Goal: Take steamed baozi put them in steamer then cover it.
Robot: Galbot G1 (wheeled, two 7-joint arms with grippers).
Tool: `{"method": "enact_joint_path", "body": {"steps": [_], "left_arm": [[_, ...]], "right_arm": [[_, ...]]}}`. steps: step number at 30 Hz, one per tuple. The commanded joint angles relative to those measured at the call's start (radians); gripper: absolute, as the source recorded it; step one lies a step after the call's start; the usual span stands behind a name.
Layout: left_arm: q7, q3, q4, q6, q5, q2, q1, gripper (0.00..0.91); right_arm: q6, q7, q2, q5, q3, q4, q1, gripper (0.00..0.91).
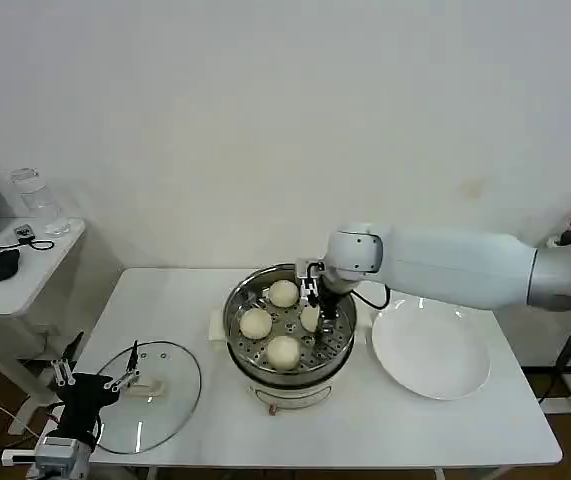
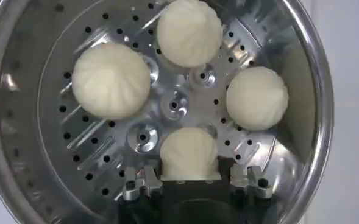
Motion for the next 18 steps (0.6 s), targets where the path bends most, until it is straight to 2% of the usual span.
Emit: {"method": "enact_joint_path", "body": {"steps": [1, 8, 11, 12, 15, 16, 17, 18], "left_arm": [[0.001, 0.001, -0.001, 0.000, 0.000, 0.001, -0.002, 0.907], [0.001, 0.005, 0.005, 0.001, 0.000, 0.002, -0.007, 0.907], [0.001, 0.007, 0.010, 0.001, 0.000, 0.001, -0.010, 0.907], [0.001, 0.007, 0.012, 0.001, -0.001, 0.001, -0.011, 0.907], [0.001, 0.007, 0.014, 0.001, -0.001, 0.001, -0.013, 0.907], [0.000, 0.007, 0.015, 0.001, -0.002, 0.001, -0.013, 0.907], [0.000, 0.006, 0.015, 0.000, -0.003, 0.003, -0.012, 0.907], [-0.001, 0.006, 0.015, 0.000, -0.004, 0.003, -0.012, 0.907]], "right_arm": [[-0.005, 0.010, -0.025, 0.012, 0.011, 0.042, 0.026, 0.907], [-0.016, 0.038, -0.112, 0.051, 0.052, 0.140, 0.090, 0.907], [-0.013, 0.074, -0.174, 0.076, 0.114, 0.189, 0.106, 0.907], [-0.014, 0.103, -0.192, 0.088, 0.139, 0.206, 0.103, 0.907], [-0.008, 0.247, -0.255, 0.140, 0.229, 0.258, 0.057, 0.907], [-0.008, 0.269, -0.274, 0.149, 0.259, 0.267, 0.041, 0.907], [0.007, 0.405, -0.321, 0.184, 0.313, 0.301, -0.004, 0.907], [0.018, 0.459, -0.345, 0.210, 0.334, 0.317, -0.025, 0.907]]}}
